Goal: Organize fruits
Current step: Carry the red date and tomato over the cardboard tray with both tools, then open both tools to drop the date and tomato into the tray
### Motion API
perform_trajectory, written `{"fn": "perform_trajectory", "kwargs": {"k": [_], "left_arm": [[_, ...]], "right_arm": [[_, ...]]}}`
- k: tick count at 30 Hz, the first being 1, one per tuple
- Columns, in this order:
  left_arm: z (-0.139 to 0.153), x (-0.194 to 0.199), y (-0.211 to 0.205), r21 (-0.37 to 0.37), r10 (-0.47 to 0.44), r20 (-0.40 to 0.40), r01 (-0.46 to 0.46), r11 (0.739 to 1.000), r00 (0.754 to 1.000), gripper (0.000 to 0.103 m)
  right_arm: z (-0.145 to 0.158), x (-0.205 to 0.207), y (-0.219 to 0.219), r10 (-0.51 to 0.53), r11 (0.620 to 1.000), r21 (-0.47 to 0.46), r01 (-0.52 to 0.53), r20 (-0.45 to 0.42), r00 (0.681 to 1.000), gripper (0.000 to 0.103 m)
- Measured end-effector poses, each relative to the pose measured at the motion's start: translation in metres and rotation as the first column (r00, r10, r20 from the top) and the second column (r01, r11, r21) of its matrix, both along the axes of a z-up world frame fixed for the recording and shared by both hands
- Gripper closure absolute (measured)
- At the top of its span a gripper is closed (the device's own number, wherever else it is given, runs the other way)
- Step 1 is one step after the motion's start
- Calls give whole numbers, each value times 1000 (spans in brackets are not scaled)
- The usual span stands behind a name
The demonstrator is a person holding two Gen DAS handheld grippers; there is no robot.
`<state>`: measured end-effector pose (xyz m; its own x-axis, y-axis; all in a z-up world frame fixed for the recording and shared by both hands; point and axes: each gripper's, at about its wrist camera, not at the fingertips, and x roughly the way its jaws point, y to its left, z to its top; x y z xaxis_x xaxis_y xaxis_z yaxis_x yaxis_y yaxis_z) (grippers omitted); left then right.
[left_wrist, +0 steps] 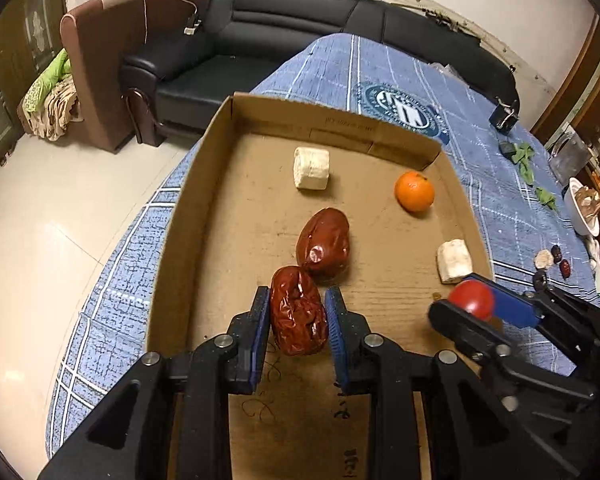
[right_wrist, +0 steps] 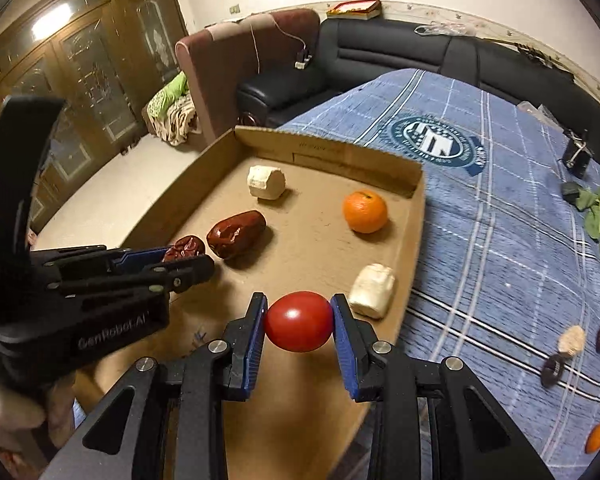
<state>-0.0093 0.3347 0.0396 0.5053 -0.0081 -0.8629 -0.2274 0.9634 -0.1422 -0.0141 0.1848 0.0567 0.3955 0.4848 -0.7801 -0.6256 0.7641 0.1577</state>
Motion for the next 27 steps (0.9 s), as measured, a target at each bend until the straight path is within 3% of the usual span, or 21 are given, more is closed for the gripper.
{"fn": "perform_trajectory", "kwargs": {"k": [6, 9, 13, 21, 27], "left_arm": [[-5, 4, 2, -12, 8, 5, -8, 1000, 1000, 76], [-2, 1, 6, -32, 17, 19, -17, 999, 1000, 61], [8, -10, 12, -64, 40, 53, -37, 997, 998, 58], [46, -45, 8, -129, 86, 166, -65, 990, 982, 45], [64, -71, -28, -159, 88, 222, -53, 986, 971, 26]], "right_arm": [[-17, 6, 17, 13, 999, -36, -13, -8, 1000, 66], [-21, 7, 21, 14, 999, -44, -15, -6, 1000, 66], [-15, 2, 21, 17, 999, -47, -15, 33, 999, 65], [15, -9, -5, -15, 998, 68, 12, 47, 999, 61], [32, -25, -62, -99, 980, 176, 94, 19, 995, 58]]}}
